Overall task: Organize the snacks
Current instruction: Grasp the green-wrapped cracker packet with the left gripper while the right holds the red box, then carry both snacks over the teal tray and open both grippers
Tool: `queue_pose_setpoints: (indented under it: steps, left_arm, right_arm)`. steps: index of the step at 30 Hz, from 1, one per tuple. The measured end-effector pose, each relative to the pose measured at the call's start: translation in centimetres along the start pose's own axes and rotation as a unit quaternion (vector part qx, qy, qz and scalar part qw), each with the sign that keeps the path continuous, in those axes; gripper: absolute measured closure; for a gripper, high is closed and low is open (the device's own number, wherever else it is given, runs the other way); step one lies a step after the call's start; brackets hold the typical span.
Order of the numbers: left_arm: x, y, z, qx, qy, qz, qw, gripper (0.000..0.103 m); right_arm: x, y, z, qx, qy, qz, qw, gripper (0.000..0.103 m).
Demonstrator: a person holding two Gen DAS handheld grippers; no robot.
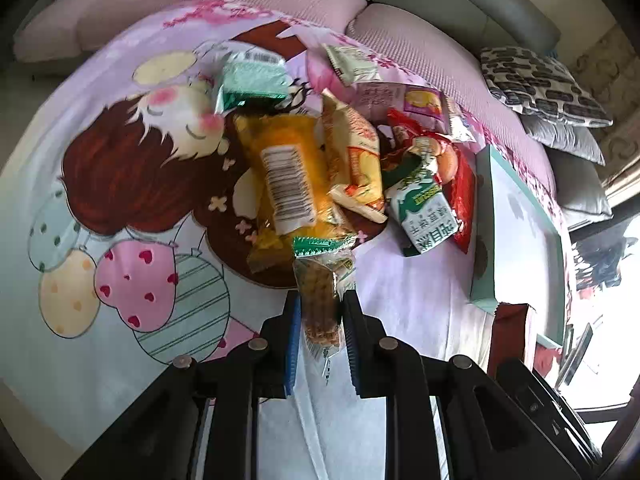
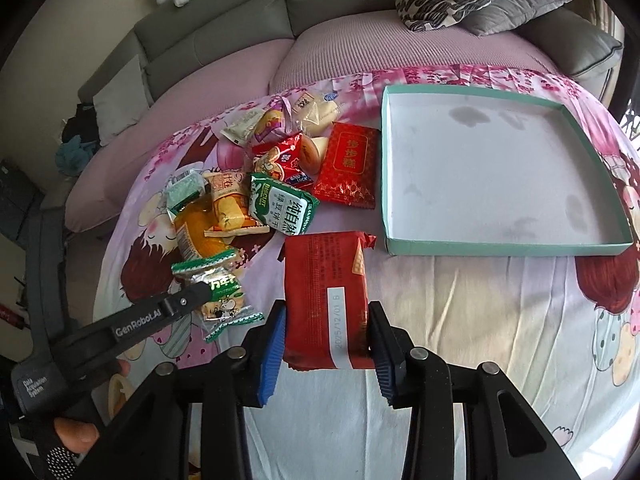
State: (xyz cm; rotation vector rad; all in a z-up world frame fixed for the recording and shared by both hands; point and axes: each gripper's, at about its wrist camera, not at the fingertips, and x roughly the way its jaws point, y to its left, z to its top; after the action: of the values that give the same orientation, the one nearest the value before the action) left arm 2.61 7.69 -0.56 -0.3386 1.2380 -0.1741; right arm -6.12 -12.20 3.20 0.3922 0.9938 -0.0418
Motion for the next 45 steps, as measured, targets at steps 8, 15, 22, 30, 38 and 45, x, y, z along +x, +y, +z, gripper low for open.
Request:
queue_pose_setpoints:
  steps: [8, 15, 22, 30, 38, 45]
  left_arm:
    - [1.2, 0.2, 0.1, 0.006, 0.004, -0.012, 0.9999, 0.038]
    - [3.9, -0.9, 0.6, -0.006, 0.028, 0.022, 0.9994, 0.039]
    - [3.5, -2.3, -0.5, 0.005, 0.015, 0.07, 0.9974, 0.053]
    - [-1.2, -6.0, -1.6, 0.041, -0.027, 0.038, 0.9981, 0.053]
    - [-1.1, -17.0, 2.6, 0.15, -0.066, -0.012, 0.9864, 0.053]
    - [3.4, -24.1, 5.1, 0.202, -0.048, -0.039, 0.9775, 0.053]
  right_arm:
    - [1.1, 0.3, 0.1, 0.002, 0.012, -0.009, 1.0, 0.061]
    - [3.3, -0.7, 0.6, 0.002, 0.034, -0.028, 0.999, 0.061]
    - [3.4, -2.2, 0.7, 0.017, 0.039, -0.022, 0.999, 0.061]
    - [-1.2, -4.2, 2.8, 0.039, -0.025, -0.001, 0.999, 0.061]
    - [-1.4, -11.1, 7.8, 0.102, -0.074, -0.065, 0.99, 0.061]
    - [0.6, -18.8, 11.4, 0.166, -0.084, -0.136, 0.973, 0.061]
